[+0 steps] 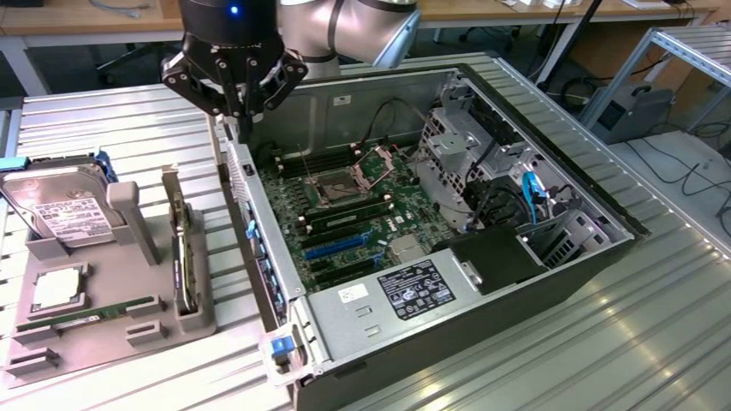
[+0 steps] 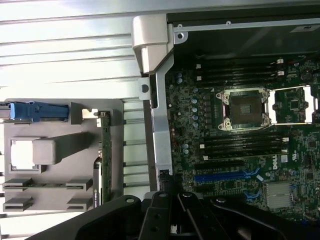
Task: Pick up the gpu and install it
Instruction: 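Reach for the gpu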
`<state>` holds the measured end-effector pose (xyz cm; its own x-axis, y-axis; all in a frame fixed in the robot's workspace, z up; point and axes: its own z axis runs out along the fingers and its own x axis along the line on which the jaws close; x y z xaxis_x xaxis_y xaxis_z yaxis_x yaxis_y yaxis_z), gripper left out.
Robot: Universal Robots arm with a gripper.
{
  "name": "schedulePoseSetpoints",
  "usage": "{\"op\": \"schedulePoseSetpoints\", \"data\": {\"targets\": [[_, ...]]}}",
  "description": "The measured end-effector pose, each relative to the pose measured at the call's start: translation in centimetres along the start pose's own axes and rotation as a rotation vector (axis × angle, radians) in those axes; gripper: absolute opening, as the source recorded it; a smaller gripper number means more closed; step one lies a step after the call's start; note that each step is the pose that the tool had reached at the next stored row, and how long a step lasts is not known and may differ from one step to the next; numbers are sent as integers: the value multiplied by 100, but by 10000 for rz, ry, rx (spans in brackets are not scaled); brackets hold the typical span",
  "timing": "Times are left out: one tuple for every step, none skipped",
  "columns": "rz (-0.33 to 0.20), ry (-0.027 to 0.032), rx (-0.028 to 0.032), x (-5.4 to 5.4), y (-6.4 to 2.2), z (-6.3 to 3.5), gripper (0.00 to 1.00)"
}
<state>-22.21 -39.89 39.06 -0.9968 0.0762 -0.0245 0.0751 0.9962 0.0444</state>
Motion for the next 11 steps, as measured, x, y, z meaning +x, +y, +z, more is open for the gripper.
{"op": "schedulePoseSetpoints", "data": {"targets": [[1,0,0,4,0,0,11],[1,0,0,8,-1,0,11],[0,-1,-1,11,-1,1,11],[0,0,0,14,-1,0,11],[0,0,1,18,-1,0,11],[0,0,0,21,-1,0,11],[0,0,0,24,-2,1,11],[1,0,0,28,-2,1,11],[1,0,0,32,-2,1,11],[1,0,0,37,-3,1,11],[0,0,0,41,-3,1,11]]}}
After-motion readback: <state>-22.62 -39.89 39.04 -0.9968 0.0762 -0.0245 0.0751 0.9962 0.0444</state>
